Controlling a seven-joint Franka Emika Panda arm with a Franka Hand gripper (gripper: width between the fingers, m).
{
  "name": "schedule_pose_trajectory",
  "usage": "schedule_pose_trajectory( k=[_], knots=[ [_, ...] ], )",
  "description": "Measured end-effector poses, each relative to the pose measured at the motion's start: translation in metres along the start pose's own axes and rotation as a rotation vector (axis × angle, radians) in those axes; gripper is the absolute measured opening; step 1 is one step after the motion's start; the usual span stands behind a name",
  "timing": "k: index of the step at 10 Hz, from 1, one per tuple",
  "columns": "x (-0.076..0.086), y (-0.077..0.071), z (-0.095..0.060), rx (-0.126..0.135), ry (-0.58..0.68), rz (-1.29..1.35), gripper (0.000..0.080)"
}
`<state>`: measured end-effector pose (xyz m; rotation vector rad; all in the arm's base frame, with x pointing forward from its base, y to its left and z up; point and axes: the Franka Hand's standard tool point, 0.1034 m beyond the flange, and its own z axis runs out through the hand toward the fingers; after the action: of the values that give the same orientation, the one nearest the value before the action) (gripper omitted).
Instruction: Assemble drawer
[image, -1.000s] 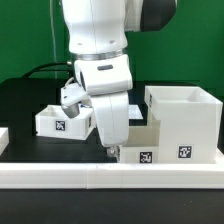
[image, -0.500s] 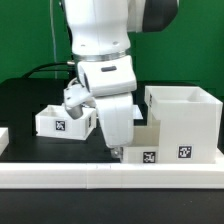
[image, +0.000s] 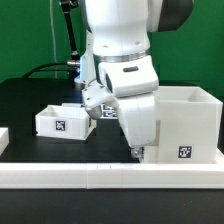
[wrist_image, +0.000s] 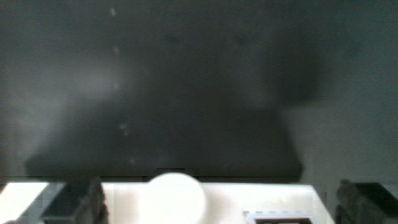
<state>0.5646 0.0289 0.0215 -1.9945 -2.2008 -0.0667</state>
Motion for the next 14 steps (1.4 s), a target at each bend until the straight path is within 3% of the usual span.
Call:
schedule_pose_trajectory(
  k=[2, 4, 6, 8, 10, 13, 14],
  knots=[
    [0.003, 0.000, 0.001, 0.002, -0.007, -0.006, 0.0649],
    [-0.006, 0.001, -0.003, 0.008, -0.009, -0.001, 0.0649],
    [-0.033, 0.004, -0.015, 0.010, -0.017, -0.010, 0.0649],
    [-0.060, 0.003, -0.033, -0.030, -0.033, 0.022, 0.0649],
    [-0.085, -0.015, -0.052, -0.079, -0.050, 0.069, 0.0649],
    [-0.105, -0.063, -0.060, -0.114, -0.065, 0.175, 0.0649],
    [-0.111, -0.077, -0.062, -0.109, -0.067, 0.198, 0.0649]
  ],
)
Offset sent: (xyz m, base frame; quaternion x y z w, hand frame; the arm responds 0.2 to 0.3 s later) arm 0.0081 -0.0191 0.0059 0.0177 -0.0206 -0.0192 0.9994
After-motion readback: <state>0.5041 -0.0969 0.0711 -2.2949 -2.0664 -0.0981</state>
